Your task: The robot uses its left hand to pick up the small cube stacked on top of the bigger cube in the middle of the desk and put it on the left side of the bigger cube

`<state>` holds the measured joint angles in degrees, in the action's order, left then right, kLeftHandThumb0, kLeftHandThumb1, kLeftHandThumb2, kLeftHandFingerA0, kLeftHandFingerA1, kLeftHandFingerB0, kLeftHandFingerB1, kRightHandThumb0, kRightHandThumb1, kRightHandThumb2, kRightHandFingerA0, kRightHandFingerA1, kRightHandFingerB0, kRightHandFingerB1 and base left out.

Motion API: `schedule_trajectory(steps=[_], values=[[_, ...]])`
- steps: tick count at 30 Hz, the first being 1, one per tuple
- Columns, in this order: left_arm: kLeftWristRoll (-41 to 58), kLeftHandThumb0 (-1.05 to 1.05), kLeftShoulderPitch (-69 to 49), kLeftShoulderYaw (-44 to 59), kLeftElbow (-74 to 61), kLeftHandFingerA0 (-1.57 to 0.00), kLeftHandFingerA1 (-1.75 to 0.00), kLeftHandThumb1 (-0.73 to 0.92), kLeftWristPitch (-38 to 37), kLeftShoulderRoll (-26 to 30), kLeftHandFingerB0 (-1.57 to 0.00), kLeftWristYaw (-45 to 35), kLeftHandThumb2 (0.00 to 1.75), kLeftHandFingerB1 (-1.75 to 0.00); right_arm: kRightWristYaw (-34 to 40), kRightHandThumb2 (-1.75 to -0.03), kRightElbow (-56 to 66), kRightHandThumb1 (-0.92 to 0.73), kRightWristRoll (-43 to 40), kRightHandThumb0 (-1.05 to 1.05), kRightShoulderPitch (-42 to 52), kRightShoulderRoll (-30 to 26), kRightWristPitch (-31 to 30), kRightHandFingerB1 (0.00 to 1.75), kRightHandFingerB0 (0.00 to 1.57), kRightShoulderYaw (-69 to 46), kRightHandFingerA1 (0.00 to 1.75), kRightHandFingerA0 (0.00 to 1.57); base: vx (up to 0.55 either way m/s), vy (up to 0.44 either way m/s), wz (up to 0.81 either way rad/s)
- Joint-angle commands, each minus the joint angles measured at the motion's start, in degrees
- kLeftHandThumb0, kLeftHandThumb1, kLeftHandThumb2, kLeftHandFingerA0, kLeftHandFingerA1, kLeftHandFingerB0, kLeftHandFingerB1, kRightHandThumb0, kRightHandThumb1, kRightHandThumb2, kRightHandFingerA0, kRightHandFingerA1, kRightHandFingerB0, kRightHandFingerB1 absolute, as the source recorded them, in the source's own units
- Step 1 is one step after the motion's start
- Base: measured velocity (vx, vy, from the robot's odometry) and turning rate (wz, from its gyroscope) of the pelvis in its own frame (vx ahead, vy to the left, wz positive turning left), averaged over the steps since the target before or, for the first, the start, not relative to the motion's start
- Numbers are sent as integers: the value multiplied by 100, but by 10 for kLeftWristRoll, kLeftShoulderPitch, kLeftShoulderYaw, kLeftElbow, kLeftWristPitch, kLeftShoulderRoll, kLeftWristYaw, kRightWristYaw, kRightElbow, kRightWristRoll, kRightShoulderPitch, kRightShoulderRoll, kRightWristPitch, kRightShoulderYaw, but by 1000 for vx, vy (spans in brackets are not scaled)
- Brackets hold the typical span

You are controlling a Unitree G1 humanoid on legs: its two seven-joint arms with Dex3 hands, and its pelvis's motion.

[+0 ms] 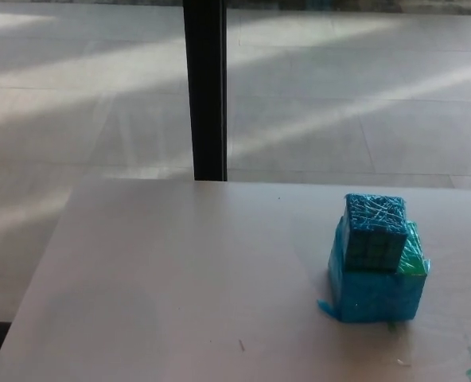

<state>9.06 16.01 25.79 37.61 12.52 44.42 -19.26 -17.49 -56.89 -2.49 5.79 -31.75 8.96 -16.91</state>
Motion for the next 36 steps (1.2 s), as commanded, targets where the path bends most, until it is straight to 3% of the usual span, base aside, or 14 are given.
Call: schedule_trajectory(steps=[1,7,9,11,12,15,16,18,20,21,22,24,31,36], values=[[-46,-84,153,-88,-56,-14,-53,57,37,56,0,-25,98,-38,-12,-111,0,-57,-7,-103,-2,-20,7,57,0,-3,69,2,0,0,0],[-52,-87,262,-171,-158,-17,-53,73,69,-5,-9,-18,63,-31,-3,-111,-7,-57,2,-105,-7,-23,12,58,0,3,72,4,0,0,0],[-42,-41,279,-194,-211,-2,-53,34,100,-34,0,-13,99,-52,-10,-111,-12,-56,-3,-104,-8,-23,15,56,0,1,70,3,0,0,0],[-30,-41,290,-207,-247,-2,-53,33,123,-61,0,-8,99,-52,-13,-65,-8,-78,-8,-105,-9,-22,6,73,0,-1,88,0,0,0,0],[-37,-85,299,-222,-249,-11,-57,55,119,-74,-5,-7,96,-42,-12,-109,-8,-56,-7,-103,-9,-22,6,59,1,-1,70,2,0,0,0],[-57,-87,322,-265,-244,-15,-47,70,111,-125,-13,5,62,-30,-8,-110,-2,-56,-1,-102,-11,-22,6,59,1,5,69,2,0,0,0],[-62,-41,331,-290,-250,-1,-52,28,115,-152,0,3,96,-50,-7,-104,1,-56,1,-105,-10,-21,4,64,1,7,78,10,0,0,0],[-65,-90,334,-303,-268,-14,-46,70,136,-171,-12,9,63,-29,-6,-102,-2,-54,3,-105,-10,-22,4,66,0,10,82,10,0,0,0],[-72,-41,339,-325,-274,-2,-53,27,132,-198,0,9,95,-50,-7,-117,3,-59,0,-105,-6,-22,5,67,3,9,82,7,0,0,0],[-76,-86,340,-333,-288,-16,-47,70,145,-212,-15,16,63,-30,-8,-116,0,-60,0,-105,-7,-22,7,66,6,9,78,0,0,0,0],[-85,-89,345,-345,-296,-19,-50,70,155,-224,-17,24,63,-32,-15,-64,4,-79,-8,-105,-5,-21,6,88,0,4,104,0,0,0,0],[-92,-87,350,-358,-301,-18,-53,69,162,-246,-15,30,61,-35,-16,-108,5,-55,-6,-105,-3,-21,7,64,2,6,75,5,0,0,0],[-130,-41,385,-421,-264,-3,-54,31,143,-316,0,32,98,-50,-12,-63,-6,-79,0,-105,-9,-24,9,80,0,12,94,0,0,0,0],[-168,-94,439,-483,-195,-12,-54,71,115,-365,-15,24,62,-36,-6,-115,-15,-59,6,-104,-21,-25,11,68,11,21,76,0,0,0,0]])
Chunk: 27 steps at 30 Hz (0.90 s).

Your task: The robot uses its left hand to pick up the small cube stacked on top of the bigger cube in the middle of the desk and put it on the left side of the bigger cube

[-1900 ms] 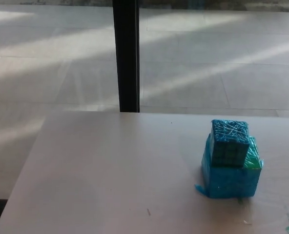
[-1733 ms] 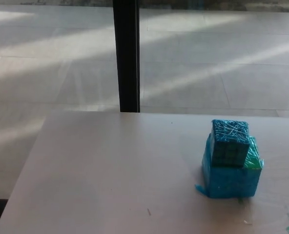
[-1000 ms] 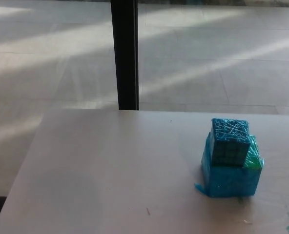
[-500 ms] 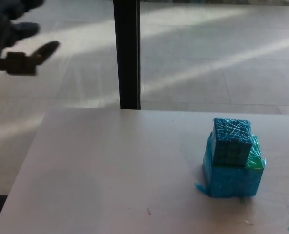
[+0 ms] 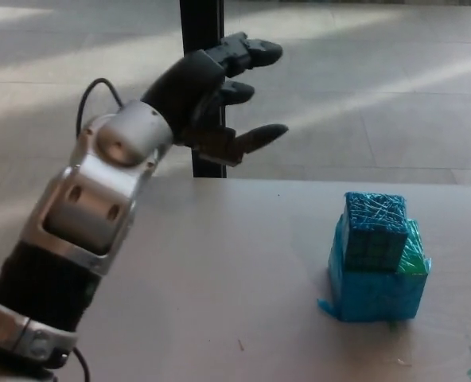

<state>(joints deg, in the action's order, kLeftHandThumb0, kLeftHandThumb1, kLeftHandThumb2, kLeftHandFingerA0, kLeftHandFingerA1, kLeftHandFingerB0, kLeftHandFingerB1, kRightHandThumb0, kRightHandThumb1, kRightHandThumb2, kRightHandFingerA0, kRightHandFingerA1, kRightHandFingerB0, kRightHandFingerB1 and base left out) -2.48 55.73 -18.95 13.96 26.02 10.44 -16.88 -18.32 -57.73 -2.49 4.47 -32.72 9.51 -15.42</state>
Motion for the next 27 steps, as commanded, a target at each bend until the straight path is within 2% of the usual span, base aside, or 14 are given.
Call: schedule_trajectory(steps=[1,5,6,7,10,11,12,17,18,20,22,25,26,27], values=[[-58,-98,52,-45,53,-13,-56,72,-27,-31,-14,-2,62,-38,-1,-115,4,-59,3,-105,-3,-15,3,69,7,5,78,0,0,0,0],[-66,-41,82,-60,73,-4,-55,23,-17,-47,0,-20,94,-51,-6,-116,-5,-59,1,-105,-10,-19,-1,66,8,6,77,0,0,0,0],[-71,-97,94,-68,82,-7,-52,73,-16,-51,-11,-26,63,-35,-7,-116,1,-58,0,-104,-7,-19,-2,67,11,6,77,0,0,0,0],[-70,-98,105,-71,95,-1,-53,60,-19,-58,-3,-31,105,-40,-5,-116,-1,-59,1,-105,-9,-19,-2,68,5,7,77,0,0,0,0],[-75,-92,123,-78,118,-5,-47,53,-27,-66,-9,-39,100,-29,-1,-116,17,-60,5,-105,-6,-23,-11,68,9,13,76,0,0,0,0],[-84,-96,137,-93,125,-3,-29,57,-21,-69,-15,-54,104,-10,-4,-68,17,-77,4,-105,-7,-23,-11,86,0,13,99,0,0,0,0],[-89,-100,150,-106,133,-4,-19,59,-9,-75,-15,-70,103,-1,-6,-116,21,-58,1,-105,-4,-24,-12,67,5,13,78,0,0,0,0],[-106,-105,173,-164,148,0,0,53,6,-83,0,-133,94,-3,-7,-115,22,-59,4,-104,-7,-27,-6,68,8,16,76,0,0,0,0],[-113,-105,177,-177,152,0,0,52,6,-85,0,-141,95,-4,-8,-64,19,-77,4,-105,-9,-27,-7,81,0,16,102,0,0,0,0],[-125,-105,179,-198,153,0,0,49,11,-91,0,-145,92,-4,-8,-63,27,-78,3,-104,-11,-28,-15,84,0,16,100,0,0,0,0],[-131,-105,172,-214,148,0,0,60,18,-98,0,-148,60,-6,-4,-64,25,-76,8,-104,-18,-29,-20,85,0,21,99,0,0,0,0],[-136,-105,163,-225,140,0,0,45,26,-97,0,-161,89,-7,-1,-101,15,-54,9,-104,-32,-27,-24,65,1,24,78,10,0,0,0],[-139,-105,160,-229,140,0,0,61,26,-98,0,-165,61,-4,1,-64,12,-76,10,-105,-35,-27,-22,86,0,25,101,0,0,0,0],[-141,-105,157,-232,141,0,0,45,27,-99,0,-168,90,-7,5,-115,9,-59,12,-104,-37,-26,-18,69,8,27,76,0,0,0,0]])
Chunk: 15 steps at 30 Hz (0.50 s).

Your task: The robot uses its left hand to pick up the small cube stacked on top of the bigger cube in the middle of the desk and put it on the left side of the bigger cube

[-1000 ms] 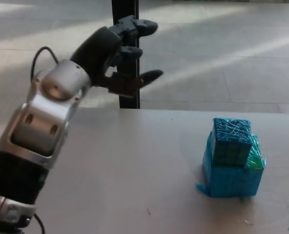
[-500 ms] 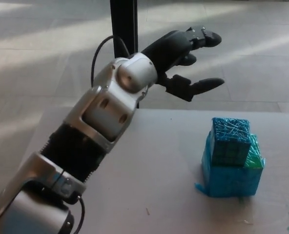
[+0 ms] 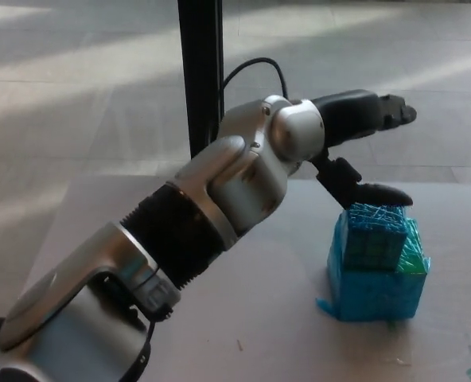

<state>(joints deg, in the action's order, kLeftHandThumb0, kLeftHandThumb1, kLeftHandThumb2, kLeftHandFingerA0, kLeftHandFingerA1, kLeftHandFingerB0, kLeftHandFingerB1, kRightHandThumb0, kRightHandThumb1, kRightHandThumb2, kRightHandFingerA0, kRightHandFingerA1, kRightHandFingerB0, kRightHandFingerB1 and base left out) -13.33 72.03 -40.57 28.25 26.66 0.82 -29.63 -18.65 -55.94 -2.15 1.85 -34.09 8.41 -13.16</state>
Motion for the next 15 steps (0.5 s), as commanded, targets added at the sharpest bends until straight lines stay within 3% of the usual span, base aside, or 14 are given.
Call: schedule_trajectory(steps=[1,2,3,4,7,8,10,11,12,13,14,15], values=[[-33,-105,-8,-15,-3,0,0,45,27,-3,0,-42,90,-7,8,-115,-12,-59,8,-104,-14,-12,-8,69,8,5,76,0,0,0,0],[-35,-105,-9,-14,-4,0,0,45,28,-3,0,-44,90,-7,8,-115,-13,-59,8,-104,-15,-12,-8,69,8,6,76,0,0,0,0],[-35,-105,-16,-14,3,0,0,44,28,-7,0,-45,90,-7,-1,-65,-22,-75,2,-105,-18,-11,-2,87,0,3,101,0,0,0,0],[-38,-105,-19,-14,7,0,0,60,28,-7,0,-46,62,-9,-1,-115,-21,-59,4,-105,-21,-10,4,69,6,6,78,1,0,0,0],[-45,-105,-20,-14,15,0,0,59,29,-10,0,-50,62,-8,1,-115,-21,-59,5,-105,-22,-10,9,69,5,7,78,1,0,0,0],[-41,-105,-23,-8,29,0,0,50,36,-19,0,-50,78,-10,5,-115,-26,-58,6,-105,-25,-10,10,75,4,7,81,5,0,0,0],[-43,-105,-25,-5,37,0,0,49,37,-24,0,-47,79,-8,3,-115,-31,-58,1,-105,-28,-9,10,75,5,4,80,3,0,0,0],[-45,-104,-30,-5,36,0,0,44,37,-23,0,-46,83,-2,10,-64,-43,-74,7,-105,-36,-7,14,93,0,8,105,1,0,0,0],[-49,-92,-29,-7,42,0,-15,48,36,-27,0,-46,98,0,8,-100,-42,-50,6,-105,-36,-8,13,77,0,9,86,10,0,0,0],[-57,-104,-27,-12,50,0,0,43,36,-32,0,-44,84,-1,5,-115,-34,-58,5,-105,-33,-9,11,75,6,9,78,0,0,0,0],[-70,-104,-26,-23,60,0,0,43,32,-36,0,-37,84,-1,6,-64,-29,-73,4,-105,-31,-7,12,93,0,9,107,0,0,0,0],[-78,-105,-27,-29,66,0,0,57,27,-38,0,-34,60,0,7,-61,-27,-75,5,-105,-29,-5,13,90,0,10,118,1,0,0,0]])
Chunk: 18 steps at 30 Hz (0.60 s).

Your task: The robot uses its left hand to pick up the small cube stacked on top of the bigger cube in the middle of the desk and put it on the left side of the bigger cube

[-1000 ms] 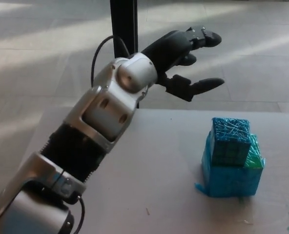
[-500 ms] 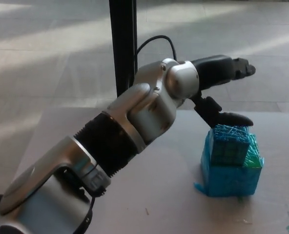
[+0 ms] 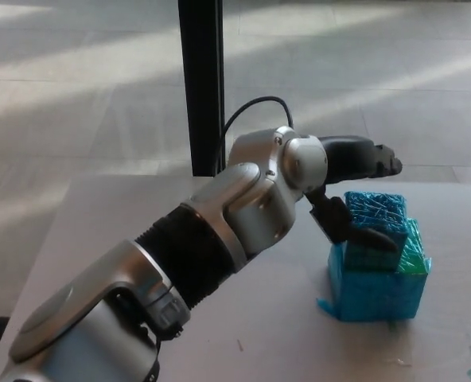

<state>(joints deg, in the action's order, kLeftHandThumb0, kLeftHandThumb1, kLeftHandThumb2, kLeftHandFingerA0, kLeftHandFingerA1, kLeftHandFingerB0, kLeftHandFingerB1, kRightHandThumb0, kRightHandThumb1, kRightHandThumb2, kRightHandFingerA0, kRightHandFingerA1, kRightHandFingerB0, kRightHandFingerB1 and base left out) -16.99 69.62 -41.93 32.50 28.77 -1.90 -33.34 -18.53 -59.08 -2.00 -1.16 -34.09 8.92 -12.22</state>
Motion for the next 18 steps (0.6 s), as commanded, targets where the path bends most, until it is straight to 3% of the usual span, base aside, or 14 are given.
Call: schedule_trajectory(steps=[1,2,3,4,9,10,11,12,14,15,16,17,18], values=[[-47,-105,-4,-19,28,0,0,57,1,-11,0,5,60,0,8,-61,6,-75,3,-105,2,-4,9,90,0,1,118,1,0,0,0],[-51,-105,-3,-21,39,0,0,57,-3,-16,0,10,59,0,6,-61,8,-75,2,-105,4,-3,12,89,0,1,121,0,0,0,0],[-54,-105,-3,-21,50,0,0,56,-6,-20,0,17,58,0,8,-116,10,-58,2,-104,5,-2,12,76,0,1,97,33,0,0,0],[-57,-92,-7,-22,54,0,-17,50,-7,-23,0,22,98,0,9,-61,13,-75,3,-105,8,0,12,89,0,2,118,5,0,0,0],[-58,-87,-16,5,95,0,-14,47,-24,-61,0,78,94,0,12,-61,44,-74,4,-105,19,5,6,92,0,6,123,9,0,0,0],[-63,-89,-17,6,100,0,-13,49,-32,-68,0,90,95,0,11,-114,46,-58,5,-105,19,6,10,76,1,9,94,29,0,0,0],[-65,-85,-19,11,107,0,-15,45,-39,-76,0,104,94,-3,11,-115,52,-57,6,-105,20,6,10,77,0,10,96,33,0,0,0],[-67,-99,-21,17,116,0,-11,39,-45,-89,-2,124,82,-9,12,-62,49,-73,5,-105,20,8,16,96,0,9,126,15,0,0,0],[-70,-103,-24,21,124,0,-18,35,-57,-96,-4,139,79,-16,16,-62,48,-73,6,-105,19,9,15,97,0,9,128,18,0,0,0],[-76,-104,-27,18,128,0,-32,48,-60,-100,0,145,69,-27,16,-63,48,-72,6,-105,19,11,14,99,0,9,131,20,0,0,0],[-81,-103,-29,16,129,-1,-35,37,-60,-103,-5,149,79,-21,20,-65,47,-72,9,-105,18,10,13,105,0,12,122,25,0,0,0],[-84,-74,-33,15,132,0,-41,43,-62,-106,-4,156,93,-22,20,-64,49,-72,9,-105,18,10,9,103,0,12,120,25,0,0,0],[-84,-94,-38,18,134,-4,-54,49,-66,-107,-4,164,57,-36,20,-65,49,-72,8,-105,17,10,8,104,0,11,121,24,0,0,0]])
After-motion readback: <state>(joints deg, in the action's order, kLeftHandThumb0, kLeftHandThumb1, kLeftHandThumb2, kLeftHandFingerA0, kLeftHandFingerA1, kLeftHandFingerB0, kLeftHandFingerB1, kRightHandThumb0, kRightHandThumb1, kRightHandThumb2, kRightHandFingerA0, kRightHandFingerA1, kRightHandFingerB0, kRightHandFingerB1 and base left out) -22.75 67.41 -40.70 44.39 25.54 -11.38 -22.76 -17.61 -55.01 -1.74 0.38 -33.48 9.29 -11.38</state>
